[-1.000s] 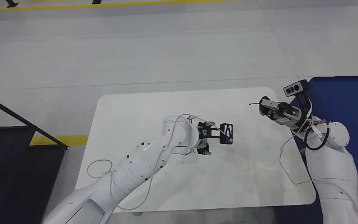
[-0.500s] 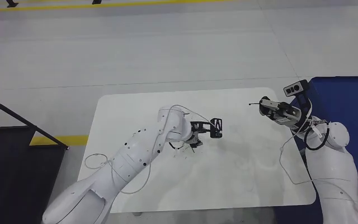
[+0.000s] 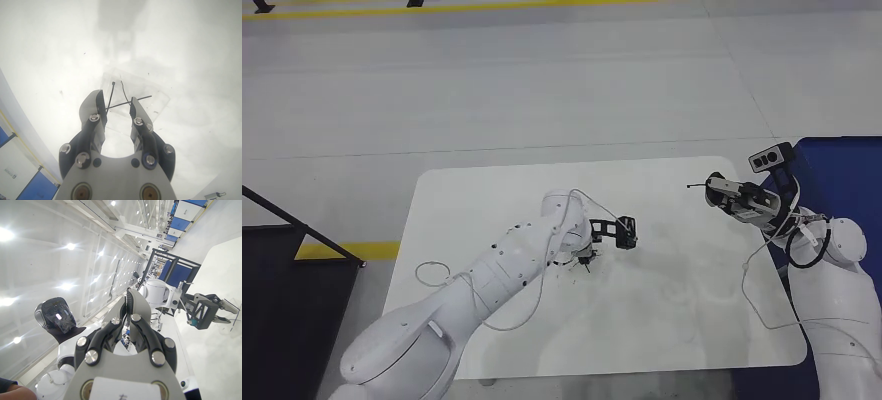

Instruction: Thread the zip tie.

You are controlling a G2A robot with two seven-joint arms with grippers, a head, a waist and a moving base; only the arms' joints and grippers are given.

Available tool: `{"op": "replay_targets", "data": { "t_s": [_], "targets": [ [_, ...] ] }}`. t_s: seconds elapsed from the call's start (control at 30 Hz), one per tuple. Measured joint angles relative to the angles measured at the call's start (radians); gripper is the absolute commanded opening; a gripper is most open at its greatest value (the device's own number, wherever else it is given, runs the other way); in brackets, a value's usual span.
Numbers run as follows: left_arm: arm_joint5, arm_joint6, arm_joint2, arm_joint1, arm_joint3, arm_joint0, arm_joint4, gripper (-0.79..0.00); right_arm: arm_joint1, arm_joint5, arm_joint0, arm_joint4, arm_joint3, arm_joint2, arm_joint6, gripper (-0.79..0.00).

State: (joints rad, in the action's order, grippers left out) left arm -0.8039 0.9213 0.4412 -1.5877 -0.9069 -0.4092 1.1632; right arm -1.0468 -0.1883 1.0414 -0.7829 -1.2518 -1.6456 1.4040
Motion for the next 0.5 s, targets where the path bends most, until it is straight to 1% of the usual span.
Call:
{"op": "replay_targets", "data": {
  "t_s": [0.2,0.3,0.37,0.5],
  "targets": [
    [0.002,-0.028,-0.030,-0.038,0.094,0.025,0.001,-0.548,0.000,0.000,0.000,0.000,0.000,0.000,0.000,-0.785],
    [0.000,-0.043,-0.039,-0.056,0.132,0.035,-0.003,-0.536,0.000,0.000,0.000,0.000,0.000,0.000,0.000,-0.785],
    [-0.002,-0.048,-0.045,-0.067,0.159,0.039,-0.008,-0.551,0.000,0.000,0.000,0.000,0.000,0.000,0.000,-0.785],
    [-0.038,-0.049,-0.053,-0.090,0.194,0.044,-0.045,-0.566,0.000,0.000,0.000,0.000,0.000,0.000,0.000,-0.785]
  ]
}}
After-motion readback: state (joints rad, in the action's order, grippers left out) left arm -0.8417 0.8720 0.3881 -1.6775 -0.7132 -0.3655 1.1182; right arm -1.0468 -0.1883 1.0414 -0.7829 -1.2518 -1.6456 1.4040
